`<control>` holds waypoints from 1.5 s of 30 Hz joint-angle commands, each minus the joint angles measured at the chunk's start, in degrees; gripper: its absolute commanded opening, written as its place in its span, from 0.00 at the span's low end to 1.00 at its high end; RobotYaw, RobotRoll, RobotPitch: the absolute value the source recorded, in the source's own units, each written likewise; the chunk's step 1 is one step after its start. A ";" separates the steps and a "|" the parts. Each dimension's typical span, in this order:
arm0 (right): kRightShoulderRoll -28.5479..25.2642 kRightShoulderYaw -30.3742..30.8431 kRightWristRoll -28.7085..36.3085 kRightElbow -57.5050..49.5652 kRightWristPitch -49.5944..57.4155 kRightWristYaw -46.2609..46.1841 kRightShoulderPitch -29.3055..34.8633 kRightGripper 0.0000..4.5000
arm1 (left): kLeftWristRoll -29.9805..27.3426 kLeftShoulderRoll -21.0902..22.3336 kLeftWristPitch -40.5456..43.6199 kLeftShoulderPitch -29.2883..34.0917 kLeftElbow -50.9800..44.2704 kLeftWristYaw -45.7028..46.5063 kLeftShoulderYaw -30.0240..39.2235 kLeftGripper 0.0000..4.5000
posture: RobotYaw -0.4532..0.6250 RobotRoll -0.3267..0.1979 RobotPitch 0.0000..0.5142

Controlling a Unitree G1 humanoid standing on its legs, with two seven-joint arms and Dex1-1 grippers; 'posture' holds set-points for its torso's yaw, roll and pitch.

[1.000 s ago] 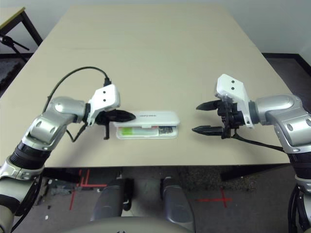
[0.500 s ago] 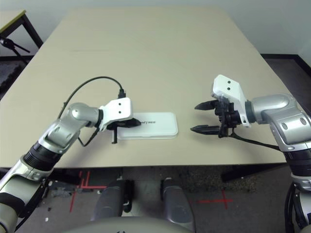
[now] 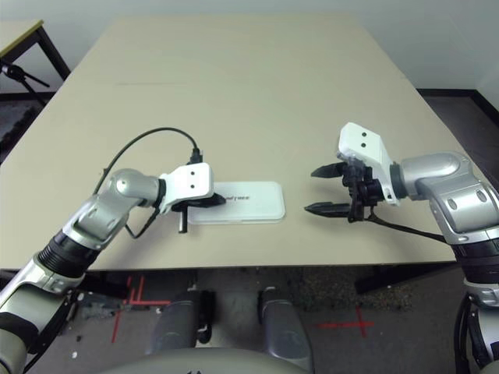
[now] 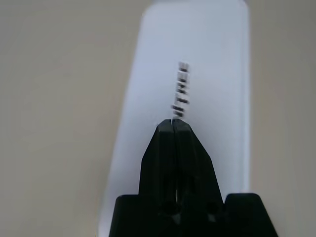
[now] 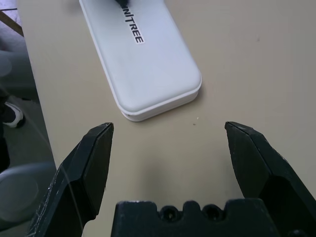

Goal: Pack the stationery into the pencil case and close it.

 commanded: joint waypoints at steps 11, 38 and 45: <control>12.90 -8.87 -0.95 12.64 -8.97 -17.78 -3.54 1.00 | -11.23 -6.00 -1.98 -0.05 2.11 17.36 25.63 0.99 | 0.44 0.62 0.20; 21.63 -21.87 -11.26 53.87 -37.41 -61.91 -13.78 1.00 | -13.05 0.38 -32.38 -8.39 45.08 41.74 48.18 0.99 | 0.46 0.62 0.28; 21.92 -21.04 -11.66 55.72 -38.86 -61.25 -15.17 1.00 | -13.04 0.87 -33.10 -9.37 46.36 41.75 47.82 0.99 | 0.45 0.62 0.23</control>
